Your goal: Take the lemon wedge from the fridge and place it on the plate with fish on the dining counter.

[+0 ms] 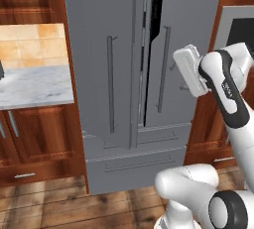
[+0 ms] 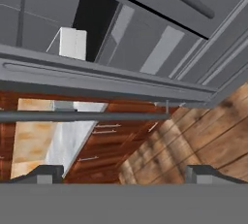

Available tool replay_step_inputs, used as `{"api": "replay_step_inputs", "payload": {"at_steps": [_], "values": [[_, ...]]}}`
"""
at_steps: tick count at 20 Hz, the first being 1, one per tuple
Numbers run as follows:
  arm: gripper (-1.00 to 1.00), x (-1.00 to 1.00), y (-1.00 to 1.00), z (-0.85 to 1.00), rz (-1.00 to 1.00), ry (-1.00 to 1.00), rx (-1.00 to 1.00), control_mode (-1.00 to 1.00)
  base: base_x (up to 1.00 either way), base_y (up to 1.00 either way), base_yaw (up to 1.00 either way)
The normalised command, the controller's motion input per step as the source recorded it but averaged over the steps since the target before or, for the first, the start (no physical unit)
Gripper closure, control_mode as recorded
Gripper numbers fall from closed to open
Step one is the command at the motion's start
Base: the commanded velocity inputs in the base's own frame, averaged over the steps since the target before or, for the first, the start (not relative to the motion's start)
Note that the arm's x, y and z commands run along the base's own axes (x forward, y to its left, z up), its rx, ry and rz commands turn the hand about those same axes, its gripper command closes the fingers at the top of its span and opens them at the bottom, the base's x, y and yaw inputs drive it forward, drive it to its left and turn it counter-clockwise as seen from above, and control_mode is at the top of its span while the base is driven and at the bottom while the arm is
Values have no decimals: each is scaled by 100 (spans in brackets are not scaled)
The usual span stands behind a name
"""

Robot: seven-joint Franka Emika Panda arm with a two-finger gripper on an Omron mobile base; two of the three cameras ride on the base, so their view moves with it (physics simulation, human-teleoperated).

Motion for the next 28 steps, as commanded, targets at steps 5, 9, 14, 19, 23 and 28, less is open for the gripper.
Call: {"api": "replay_step_inputs", "payload": {"at_steps": [5, 9, 14, 19, 23, 28], "values": [[-100, 80, 0, -6, 0, 2, 1, -100, 0, 0, 0], [-100, 60, 5, -20, 5, -1, 1, -100, 0, 0, 0], [-100, 48, 21, -28, 9, -12, 2, -100, 0, 0, 0], [-100, 57, 12, 0, 9, -13, 0, -100, 0, 0, 0], [-100, 62, 7, 0, 5, -8, 0, -100, 0, 0, 0], [-100, 62, 18, 0, 5, -1, 0, -100, 0, 0, 0]]}}
